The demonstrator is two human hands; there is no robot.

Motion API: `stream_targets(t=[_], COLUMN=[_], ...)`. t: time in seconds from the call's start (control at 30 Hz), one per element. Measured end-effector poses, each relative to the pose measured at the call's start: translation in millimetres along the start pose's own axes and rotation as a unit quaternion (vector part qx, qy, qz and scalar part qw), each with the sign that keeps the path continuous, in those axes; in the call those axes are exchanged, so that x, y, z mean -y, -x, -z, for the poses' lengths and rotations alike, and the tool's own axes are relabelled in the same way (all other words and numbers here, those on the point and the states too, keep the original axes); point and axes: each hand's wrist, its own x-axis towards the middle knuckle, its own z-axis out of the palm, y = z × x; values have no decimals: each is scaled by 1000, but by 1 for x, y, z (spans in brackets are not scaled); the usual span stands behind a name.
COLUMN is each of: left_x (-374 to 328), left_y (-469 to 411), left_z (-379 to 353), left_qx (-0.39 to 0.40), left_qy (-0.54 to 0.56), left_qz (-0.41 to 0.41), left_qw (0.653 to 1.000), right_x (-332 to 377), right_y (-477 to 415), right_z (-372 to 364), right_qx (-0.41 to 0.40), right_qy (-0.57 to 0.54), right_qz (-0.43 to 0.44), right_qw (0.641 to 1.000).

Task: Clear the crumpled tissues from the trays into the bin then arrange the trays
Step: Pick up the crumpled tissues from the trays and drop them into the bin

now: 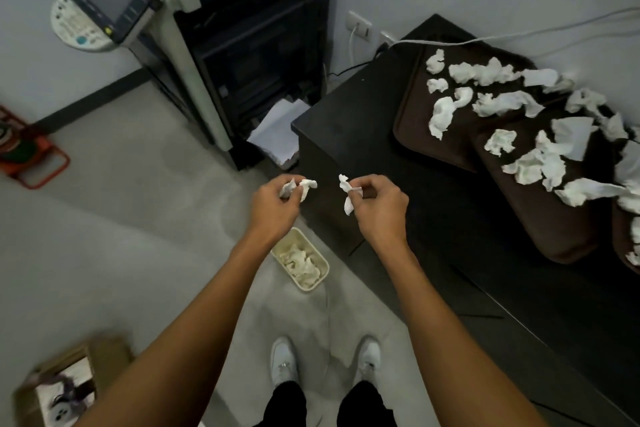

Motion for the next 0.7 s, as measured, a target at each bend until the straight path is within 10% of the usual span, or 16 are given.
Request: stream_targets(t=[0.7], left_x=[271], left_y=[-41], left_z=[-96], left_qx=[-43], left_qy=[-55], left_qz=[147], left_qw=[987], right_x=[-248], right_y=[-26], right_z=[-199], right_qx=[145], right_qy=[100], right_qz=[-27], right_qw=[984])
